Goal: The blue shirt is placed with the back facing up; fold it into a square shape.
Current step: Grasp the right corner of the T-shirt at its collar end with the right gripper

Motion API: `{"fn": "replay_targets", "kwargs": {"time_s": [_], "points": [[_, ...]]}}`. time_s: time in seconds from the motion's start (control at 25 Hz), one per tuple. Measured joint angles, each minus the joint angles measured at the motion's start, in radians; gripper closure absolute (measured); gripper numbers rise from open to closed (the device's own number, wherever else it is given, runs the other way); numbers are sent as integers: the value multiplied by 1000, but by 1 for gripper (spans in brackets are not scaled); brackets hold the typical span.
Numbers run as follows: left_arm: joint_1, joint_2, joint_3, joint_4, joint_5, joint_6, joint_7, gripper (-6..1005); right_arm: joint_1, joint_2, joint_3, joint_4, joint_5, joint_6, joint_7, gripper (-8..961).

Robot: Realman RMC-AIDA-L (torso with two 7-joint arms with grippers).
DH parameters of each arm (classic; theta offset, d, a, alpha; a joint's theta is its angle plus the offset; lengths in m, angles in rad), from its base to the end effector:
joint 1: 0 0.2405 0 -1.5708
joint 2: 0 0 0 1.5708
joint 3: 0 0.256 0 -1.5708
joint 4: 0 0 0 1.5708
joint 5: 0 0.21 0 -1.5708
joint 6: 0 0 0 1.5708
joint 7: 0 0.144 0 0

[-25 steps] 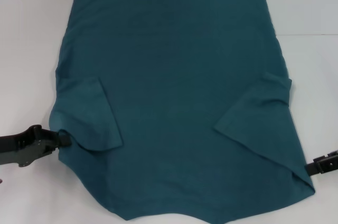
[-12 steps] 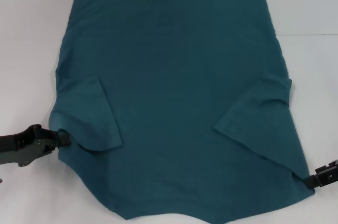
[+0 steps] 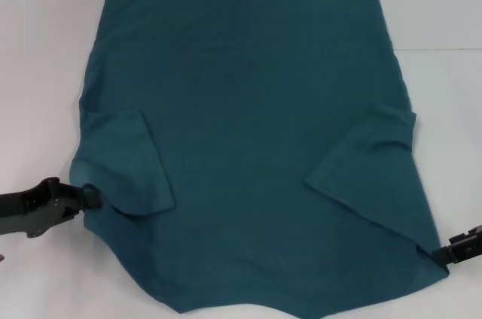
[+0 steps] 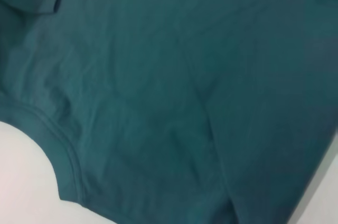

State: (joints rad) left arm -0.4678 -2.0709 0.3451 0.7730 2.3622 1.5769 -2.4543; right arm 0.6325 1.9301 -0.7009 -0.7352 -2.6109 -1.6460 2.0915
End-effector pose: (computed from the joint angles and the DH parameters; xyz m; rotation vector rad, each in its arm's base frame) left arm -0.3344 0.3032 0.0417 -1.8947 -2.1205 -0.6830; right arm 0.3146 0.3328 0.0553 -2.6069 1.4580 -0.1978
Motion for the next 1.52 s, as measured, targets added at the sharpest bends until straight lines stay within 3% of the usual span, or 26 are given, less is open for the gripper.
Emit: {"fn": "replay_targets", "kwargs": {"time_s": [1.0, 1.52], "points": [[1, -2, 0, 0, 0, 0, -2, 992, 9, 38, -12, 9, -17, 23, 7, 280], [3, -2, 0, 0, 0, -2, -2, 991, 1, 27, 1, -1, -19, 39, 31, 281]]}}
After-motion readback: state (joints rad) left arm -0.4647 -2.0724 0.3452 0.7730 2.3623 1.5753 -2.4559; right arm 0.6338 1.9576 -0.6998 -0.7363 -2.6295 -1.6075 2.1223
